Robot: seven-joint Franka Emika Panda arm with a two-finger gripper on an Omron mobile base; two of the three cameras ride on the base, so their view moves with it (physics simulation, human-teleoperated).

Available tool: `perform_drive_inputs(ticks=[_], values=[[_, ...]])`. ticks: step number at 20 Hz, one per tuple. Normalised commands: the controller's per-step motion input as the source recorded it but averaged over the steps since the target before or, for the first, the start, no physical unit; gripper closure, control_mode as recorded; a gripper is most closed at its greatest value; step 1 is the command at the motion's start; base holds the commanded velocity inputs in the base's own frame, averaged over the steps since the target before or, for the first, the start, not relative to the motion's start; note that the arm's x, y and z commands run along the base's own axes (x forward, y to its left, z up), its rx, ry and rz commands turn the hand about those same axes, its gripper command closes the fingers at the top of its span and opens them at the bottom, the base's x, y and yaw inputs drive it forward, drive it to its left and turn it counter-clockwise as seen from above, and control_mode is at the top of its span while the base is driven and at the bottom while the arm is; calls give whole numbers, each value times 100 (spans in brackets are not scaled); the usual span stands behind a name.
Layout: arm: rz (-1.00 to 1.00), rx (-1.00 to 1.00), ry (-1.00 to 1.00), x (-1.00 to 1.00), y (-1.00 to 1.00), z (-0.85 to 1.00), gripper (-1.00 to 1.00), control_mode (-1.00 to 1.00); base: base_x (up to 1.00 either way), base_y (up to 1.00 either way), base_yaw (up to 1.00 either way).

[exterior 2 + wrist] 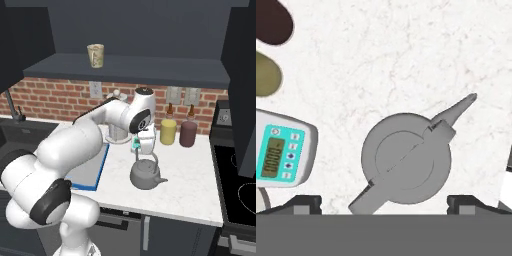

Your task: Pick the kettle from the counter and place it on the tray. Then pick the mug from the cabinet and place it on the tray. Then close the cabinet doors.

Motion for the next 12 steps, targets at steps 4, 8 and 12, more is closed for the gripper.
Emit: perform_drive_inputs(ticks=[4, 8, 12], values=[[0, 0, 0, 19, 0, -34, -100, -100, 0, 0, 0], [0, -3, -6, 4, 0, -44, -100, -100, 0, 0, 0], [0, -4, -13, 0, -1, -45, -100, -100, 0, 0, 0]])
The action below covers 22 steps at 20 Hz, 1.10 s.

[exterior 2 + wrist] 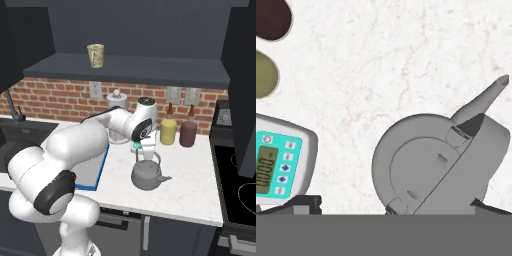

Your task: Pick the kettle from the counter and place it on the tray. Then pick the mug from the cabinet and place it on the tray. Then close the cabinet doors.

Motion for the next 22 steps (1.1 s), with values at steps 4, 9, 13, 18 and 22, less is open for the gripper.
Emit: perform_drive_inputs(ticks=[4, 9, 13, 18, 22], values=[[0, -2, -4, 10, -4, -20, -100, -100, 0, 0, 0], [0, -12, 0, -11, 0, -25, -100, -100, 0, 0, 0], [0, -28, 0, -33, 9, -50, 100, -100, 0, 0, 0], [0, -28, 0, -43, 2, -41, 100, -100, 0, 0, 0], [2, -18, -5, -36, 1, -24, 100, -100, 0, 0, 0]])
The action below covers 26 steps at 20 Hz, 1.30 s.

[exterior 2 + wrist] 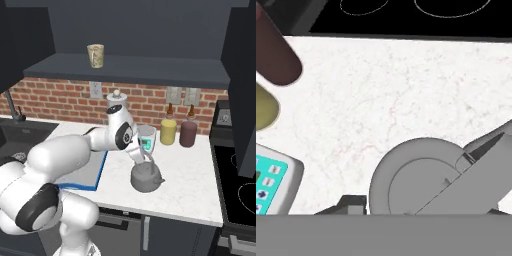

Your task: Pick the kettle from the counter and place it on the tray. Then pick the mug from the cabinet and place it on the tray. Then close the cabinet doors.

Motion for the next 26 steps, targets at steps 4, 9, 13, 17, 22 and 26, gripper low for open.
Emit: perform_drive_inputs(ticks=[4, 9, 13, 17, 22, 26], values=[[5, 0, -16, -62, 4, 3, 100, -100, 0, 0, 0], [3, 0, -9, -30, 21, 36, 100, -100, 0, 0, 0], [6, 4, 0, -27, 43, 37, 100, -100, 0, 0, 0], [7, 12, -2, -5, 52, 39, 100, -100, 0, 0, 0], [23, 14, -14, 2, 57, 29, 100, -100, 0, 0, 0], [33, 13, -36, 1, 42, 29, 100, -100, 0, 0, 0]])
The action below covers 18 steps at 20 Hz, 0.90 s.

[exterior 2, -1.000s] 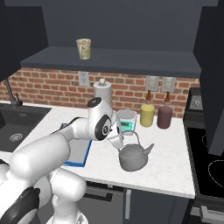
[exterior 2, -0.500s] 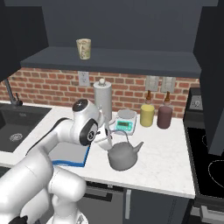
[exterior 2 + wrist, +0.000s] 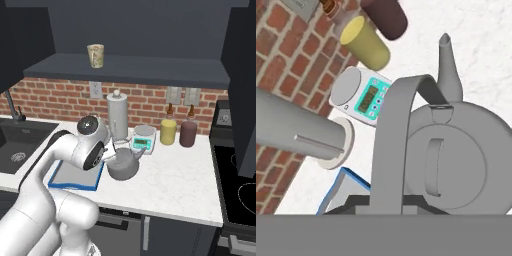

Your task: Pick the kettle from the counter and place it on the tray. Then pick the mug from the cabinet and place it on the tray. Then close the cabinet doors.

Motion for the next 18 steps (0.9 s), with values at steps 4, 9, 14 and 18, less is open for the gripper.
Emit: perform_drive_inputs(ticks=[4, 9, 14, 18], values=[[22, 18, -18, 1, 58, 9, 100, -100, 0, 0, 0], [14, 23, -18, 6, 59, 0, 100, -100, 0, 0, 0], [2, 6, -1, 41, 63, 3, 100, -100, 0, 0, 0], [0, 0, 11, 63, 40, 1, 100, -100, 0, 0, 0]])
